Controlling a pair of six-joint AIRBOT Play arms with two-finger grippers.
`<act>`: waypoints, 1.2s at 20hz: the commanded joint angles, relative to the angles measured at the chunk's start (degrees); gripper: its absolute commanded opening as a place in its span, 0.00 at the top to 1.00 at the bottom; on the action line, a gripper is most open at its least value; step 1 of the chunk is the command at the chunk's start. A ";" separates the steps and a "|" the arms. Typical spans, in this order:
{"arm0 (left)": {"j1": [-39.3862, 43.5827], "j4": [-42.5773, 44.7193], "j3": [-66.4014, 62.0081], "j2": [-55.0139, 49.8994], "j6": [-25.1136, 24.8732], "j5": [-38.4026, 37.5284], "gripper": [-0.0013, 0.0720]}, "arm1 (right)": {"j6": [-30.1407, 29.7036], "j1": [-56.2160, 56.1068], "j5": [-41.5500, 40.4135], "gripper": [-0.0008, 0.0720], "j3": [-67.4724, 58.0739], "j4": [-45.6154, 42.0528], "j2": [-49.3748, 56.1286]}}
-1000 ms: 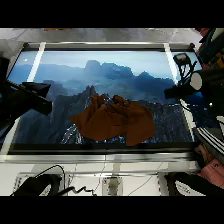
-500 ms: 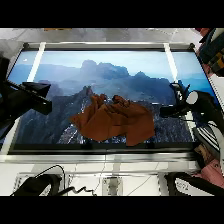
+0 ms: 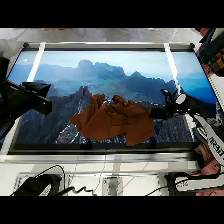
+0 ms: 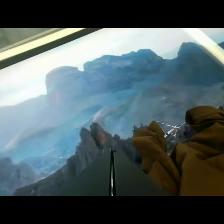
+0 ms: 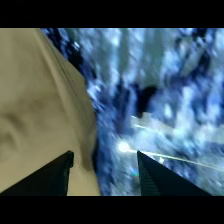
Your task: Fold the clothes and pants, and hang the long-sleeved shirts on hangers.
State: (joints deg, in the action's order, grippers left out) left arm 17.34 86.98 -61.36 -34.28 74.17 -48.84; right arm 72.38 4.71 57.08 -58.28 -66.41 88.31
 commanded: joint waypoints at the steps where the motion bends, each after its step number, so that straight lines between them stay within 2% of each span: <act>1: -0.04 -0.39 0.00 0.04 0.00 0.04 0.96 | -2.29 0.00 -1.29 0.39 -0.59 3.30 2.99; 2: -0.04 -0.72 0.00 0.02 0.00 0.04 0.96 | -3.67 0.00 -1.40 0.40 -0.59 5.18 3.28; 3: -0.04 -0.90 0.02 0.00 0.02 -0.02 0.96 | -5.03 0.00 -1.29 0.48 -0.59 7.45 3.50; 4: -0.04 -0.87 0.02 0.02 0.02 -0.04 0.96 | -5.73 0.00 -1.29 0.50 -0.59 8.94 3.54; 7: -0.04 -0.87 0.04 0.04 0.02 -0.13 0.96 | -5.88 0.00 -0.98 0.88 -0.59 9.11 3.48; 8: -0.04 -0.85 0.07 0.04 0.02 -0.28 0.96 | -5.90 0.00 -0.92 0.97 -0.59 9.14 3.32; 11: -1.03 2.99 1.33 -0.11 0.96 -1.05 0.96 | -5.90 0.00 1.25 0.97 -0.79 9.14 2.89; 14: -7.89 9.92 5.53 -1.92 10.60 -5.55 0.96 | -6.10 0.00 4.74 0.97 -0.87 9.11 2.86; 16: -14.69 9.60 10.19 -3.98 13.20 -6.99 0.96 | -6.08 0.00 6.25 0.97 -0.87 9.11 2.86; 18: -20.76 6.12 15.10 -6.93 14.16 -7.39 0.96 | -6.08 0.00 6.78 0.97 -0.87 9.11 2.86; 21: -26.53 -4.59 19.76 -15.08 14.14 -7.26 0.96 | -6.08 0.00 7.02 0.97 -0.87 9.14 2.86; 22: -27.17 -7.21 19.82 -19.02 14.14 -6.88 0.88 | -6.08 0.00 7.13 0.97 -0.87 9.16 2.86; 24: -27.19 -11.34 19.82 -26.23 14.14 -4.15 0.10 | -6.08 0.00 7.91 0.97 -0.87 9.16 2.86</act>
State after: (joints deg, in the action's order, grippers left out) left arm -7.35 83.59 -43.29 -52.05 87.59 -54.76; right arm 66.28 4.71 63.81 -59.09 -57.32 91.22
